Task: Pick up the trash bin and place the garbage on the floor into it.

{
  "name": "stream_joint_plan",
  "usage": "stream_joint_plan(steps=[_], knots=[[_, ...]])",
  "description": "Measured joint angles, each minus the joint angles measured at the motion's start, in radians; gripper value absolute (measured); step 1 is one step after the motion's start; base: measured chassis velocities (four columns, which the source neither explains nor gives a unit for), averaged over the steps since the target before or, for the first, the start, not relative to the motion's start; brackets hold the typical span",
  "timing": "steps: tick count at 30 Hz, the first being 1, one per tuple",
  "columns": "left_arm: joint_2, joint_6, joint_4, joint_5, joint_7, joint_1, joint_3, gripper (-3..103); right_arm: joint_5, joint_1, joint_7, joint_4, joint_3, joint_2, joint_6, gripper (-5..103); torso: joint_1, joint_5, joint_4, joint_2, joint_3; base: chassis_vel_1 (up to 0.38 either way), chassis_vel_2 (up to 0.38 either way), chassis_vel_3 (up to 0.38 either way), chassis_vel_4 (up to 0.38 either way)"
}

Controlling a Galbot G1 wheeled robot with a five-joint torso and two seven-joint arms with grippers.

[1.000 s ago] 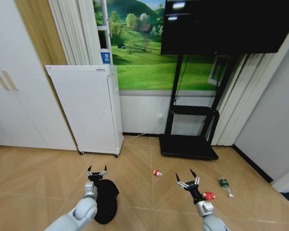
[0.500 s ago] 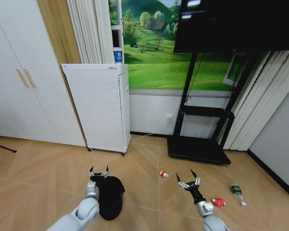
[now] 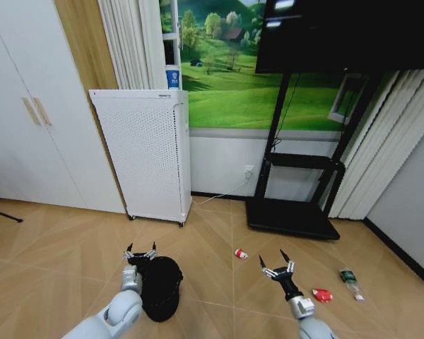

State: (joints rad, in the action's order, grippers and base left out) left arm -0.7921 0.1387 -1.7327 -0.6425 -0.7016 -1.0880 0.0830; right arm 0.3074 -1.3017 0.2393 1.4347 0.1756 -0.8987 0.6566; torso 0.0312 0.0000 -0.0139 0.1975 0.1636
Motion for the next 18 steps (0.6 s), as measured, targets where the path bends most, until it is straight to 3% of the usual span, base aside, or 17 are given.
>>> stream_joint_plan(steps=[6, 11, 18], knots=[[-0.001, 0.009, -0.012, 0.024, 0.002, -0.039, -0.024, 100, -0.016, -0.014, 0.023, 0.010, 0.015, -0.002, -0.009, 100, -0.001, -0.0001, 0.0001, -0.003, -0.002, 0.000, 0.000, 0.000, 0.000], [0.024, -0.013, -0.100, -0.021, -0.050, -0.091, -0.046, 100, -0.021, -0.026, 0.030, 0.011, 0.027, -0.001, -0.016, 100, 0.000, -0.0003, -0.0003, -0.002, -0.002, 0.000, 0.000, 0.000, 0.000], [0.138, -0.038, -0.199, -0.082, -0.051, -0.304, -0.138, 100, -0.036, -0.023, 0.029, -0.023, 0.030, -0.014, -0.007, 100, 0.000, 0.0000, 0.0003, 0.001, 0.000, 0.000, 0.000, 0.000, 0.000]])
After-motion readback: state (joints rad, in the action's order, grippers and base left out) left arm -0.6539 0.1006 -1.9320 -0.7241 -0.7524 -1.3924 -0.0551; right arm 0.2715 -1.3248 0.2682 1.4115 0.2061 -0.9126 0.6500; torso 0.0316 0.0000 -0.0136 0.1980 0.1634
